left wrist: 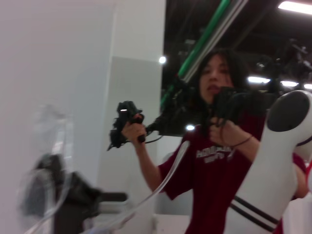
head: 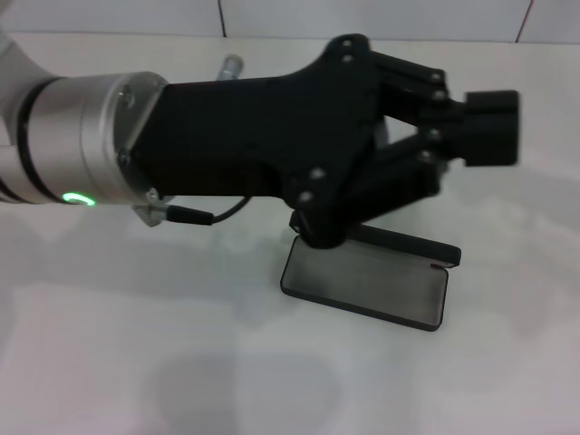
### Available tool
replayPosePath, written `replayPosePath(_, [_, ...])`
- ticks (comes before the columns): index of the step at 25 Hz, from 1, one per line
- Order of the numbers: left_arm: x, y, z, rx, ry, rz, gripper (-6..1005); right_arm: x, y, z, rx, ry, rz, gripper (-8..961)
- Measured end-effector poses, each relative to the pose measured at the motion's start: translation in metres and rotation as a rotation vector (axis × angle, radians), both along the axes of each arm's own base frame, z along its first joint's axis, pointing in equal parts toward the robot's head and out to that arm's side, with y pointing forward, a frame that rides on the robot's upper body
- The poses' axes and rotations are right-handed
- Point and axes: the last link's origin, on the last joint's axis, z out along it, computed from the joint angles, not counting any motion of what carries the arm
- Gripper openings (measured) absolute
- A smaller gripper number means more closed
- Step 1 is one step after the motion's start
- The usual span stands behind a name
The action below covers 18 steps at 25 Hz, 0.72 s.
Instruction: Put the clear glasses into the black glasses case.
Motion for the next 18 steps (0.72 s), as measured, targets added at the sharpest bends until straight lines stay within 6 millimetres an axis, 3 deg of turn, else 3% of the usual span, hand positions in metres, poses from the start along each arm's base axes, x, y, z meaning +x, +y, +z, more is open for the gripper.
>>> replayPosePath(9, [0.008,0.0,0.006,0.006,-0.082,-0.005,56,-0.023,0.022,-0.063,-0.169,-0.087,0.018,54])
replayPosePath(18, [-0.002,0.004,0.013,0.049,-0.109,0.045,56,-0.03,0.022,-0.082,-0.229,-0.141,0.034,53])
